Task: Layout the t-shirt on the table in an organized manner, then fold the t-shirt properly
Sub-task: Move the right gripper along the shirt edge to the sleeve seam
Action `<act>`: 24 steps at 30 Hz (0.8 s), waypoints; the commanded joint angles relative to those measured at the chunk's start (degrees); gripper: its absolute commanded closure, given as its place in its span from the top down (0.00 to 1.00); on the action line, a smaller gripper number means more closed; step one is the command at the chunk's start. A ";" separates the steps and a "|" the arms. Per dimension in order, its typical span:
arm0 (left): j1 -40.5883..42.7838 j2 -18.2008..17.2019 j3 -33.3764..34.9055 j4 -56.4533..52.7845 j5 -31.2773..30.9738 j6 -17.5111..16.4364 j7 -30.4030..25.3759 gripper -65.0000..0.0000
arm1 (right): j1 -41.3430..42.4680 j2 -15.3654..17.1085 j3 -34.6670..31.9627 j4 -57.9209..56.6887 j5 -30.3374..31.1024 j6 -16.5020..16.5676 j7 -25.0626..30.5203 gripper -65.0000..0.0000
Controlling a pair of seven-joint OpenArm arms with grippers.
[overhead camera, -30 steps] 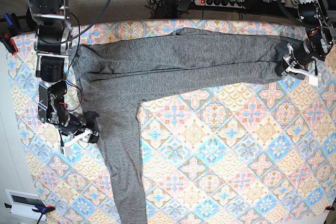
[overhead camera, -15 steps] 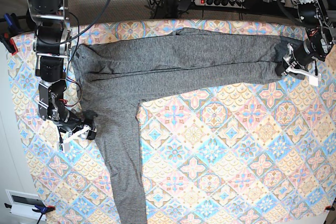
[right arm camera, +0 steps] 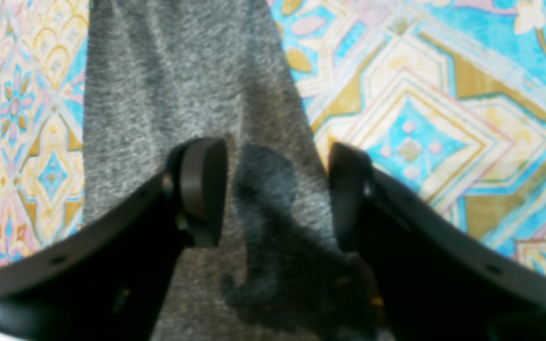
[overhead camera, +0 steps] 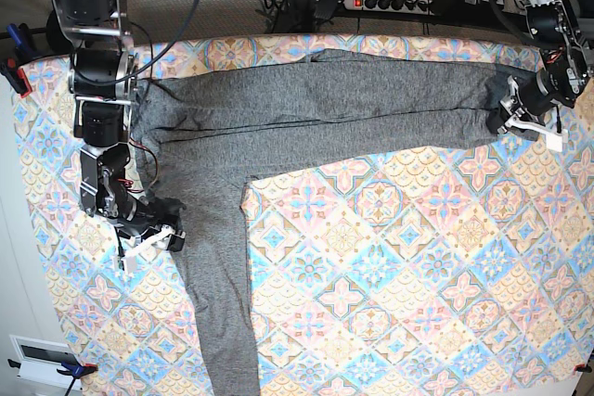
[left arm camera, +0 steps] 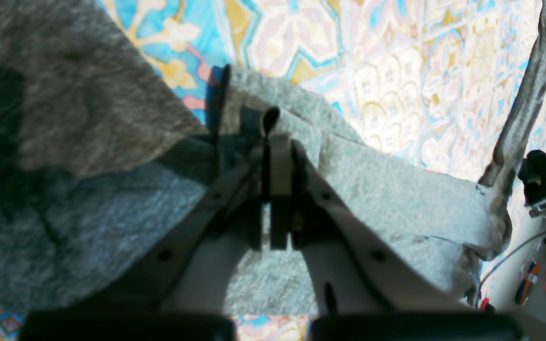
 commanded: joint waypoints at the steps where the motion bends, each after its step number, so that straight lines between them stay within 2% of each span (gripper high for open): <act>1: -0.34 -1.23 -0.47 0.79 -1.00 -0.29 -0.38 0.00 | 1.04 -0.08 -0.16 0.32 -0.09 0.41 -2.00 0.51; 11: -0.42 -1.23 -0.47 0.79 -1.00 -0.29 -0.38 0.00 | 1.04 -0.25 -0.16 0.15 -0.09 0.41 -2.09 0.49; 13: -0.42 -1.23 -0.47 0.79 -1.00 -0.29 -0.38 0.00 | 1.04 -0.34 -0.16 0.15 -0.09 0.41 -2.09 0.43; 19: -0.51 -1.23 -0.47 0.79 -1.00 -0.29 -0.38 0.00 | 1.04 -0.34 -0.16 0.06 -0.18 0.41 -2.00 0.18; 24: -0.51 -1.23 -0.47 0.79 -1.00 -0.29 -0.38 0.00 | 1.04 -0.34 -0.16 0.32 -0.18 0.41 -2.00 0.16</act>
